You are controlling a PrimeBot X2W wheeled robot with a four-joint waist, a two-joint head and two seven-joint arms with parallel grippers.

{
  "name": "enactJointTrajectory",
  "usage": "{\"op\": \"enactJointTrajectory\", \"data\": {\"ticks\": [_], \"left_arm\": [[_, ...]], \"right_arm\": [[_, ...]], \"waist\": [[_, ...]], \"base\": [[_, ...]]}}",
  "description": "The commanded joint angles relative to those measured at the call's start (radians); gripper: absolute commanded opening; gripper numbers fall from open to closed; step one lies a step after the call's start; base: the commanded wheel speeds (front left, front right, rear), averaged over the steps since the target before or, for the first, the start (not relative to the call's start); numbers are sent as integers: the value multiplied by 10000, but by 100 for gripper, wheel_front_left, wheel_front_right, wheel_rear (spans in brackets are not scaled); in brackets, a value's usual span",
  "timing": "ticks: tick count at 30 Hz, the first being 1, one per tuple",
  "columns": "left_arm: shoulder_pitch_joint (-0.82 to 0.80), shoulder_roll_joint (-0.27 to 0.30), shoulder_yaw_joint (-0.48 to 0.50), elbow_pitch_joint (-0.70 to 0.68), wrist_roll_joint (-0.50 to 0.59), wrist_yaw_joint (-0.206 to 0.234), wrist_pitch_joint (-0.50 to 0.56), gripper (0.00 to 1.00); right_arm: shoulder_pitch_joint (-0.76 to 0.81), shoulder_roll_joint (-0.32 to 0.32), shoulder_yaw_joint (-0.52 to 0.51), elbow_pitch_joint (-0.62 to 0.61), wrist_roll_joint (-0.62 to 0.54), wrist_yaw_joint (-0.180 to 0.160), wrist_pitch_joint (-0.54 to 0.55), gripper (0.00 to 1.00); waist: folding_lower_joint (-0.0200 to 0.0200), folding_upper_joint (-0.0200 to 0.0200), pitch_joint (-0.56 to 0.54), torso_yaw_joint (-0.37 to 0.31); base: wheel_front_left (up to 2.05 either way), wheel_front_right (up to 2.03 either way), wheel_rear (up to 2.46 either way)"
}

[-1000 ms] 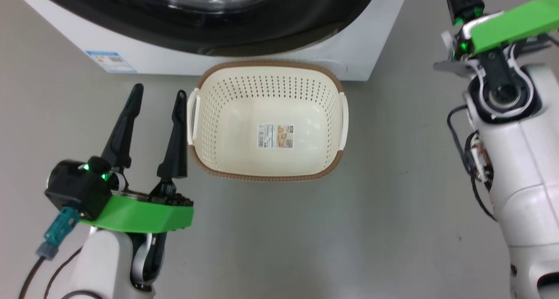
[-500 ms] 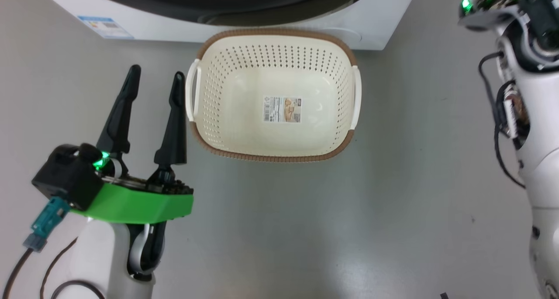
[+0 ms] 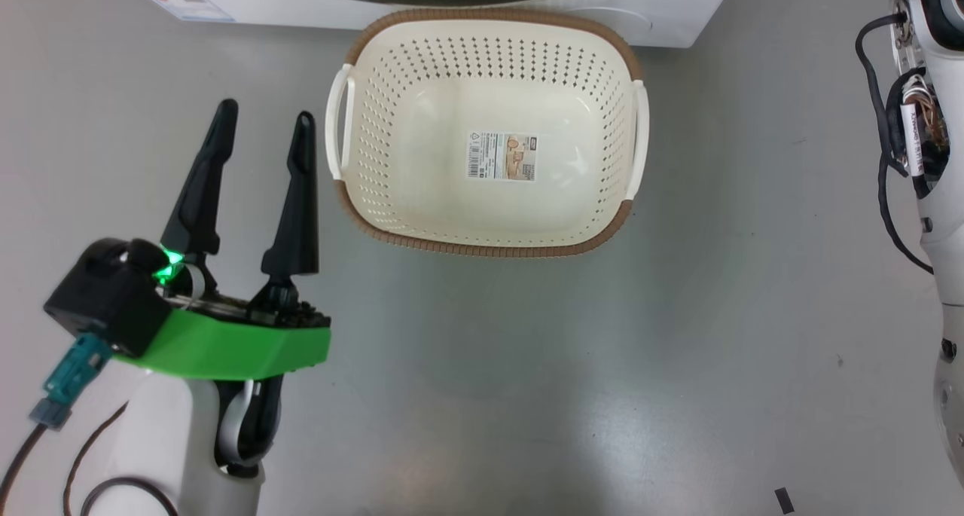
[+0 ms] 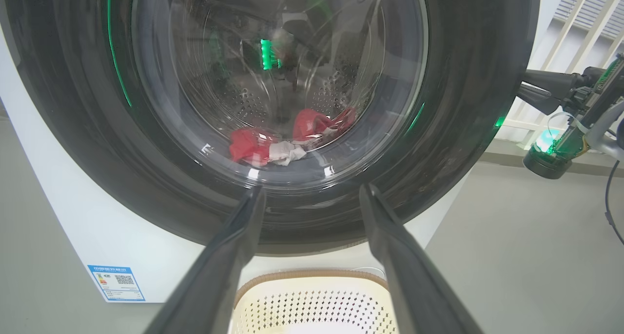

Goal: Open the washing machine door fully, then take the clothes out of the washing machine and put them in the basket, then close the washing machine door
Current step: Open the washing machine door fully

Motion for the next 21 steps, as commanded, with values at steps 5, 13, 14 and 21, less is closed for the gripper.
{"op": "enactJointTrajectory", "data": {"ticks": [5,13,14,21], "left_arm": [[-195,297,358,-214,-64,-57,-76,100],[-228,304,427,-83,-20,-57,-76,100],[-228,301,422,-65,-5,-57,-76,100],[-188,271,414,44,90,-57,-76,100]], "right_arm": [[-459,263,305,-44,-172,6,325,0],[-862,448,760,271,-323,6,822,0],[-860,468,815,283,-340,6,874,0],[-578,495,1138,281,-414,6,1289,0]], "waist": [[0,0,93,49],[0,0,38,-68],[0,0,7,-83],[0,0,-260,-119]], "base": [[0,0,0],[0,0,0],[0,0,0],[0,0,0]]}}
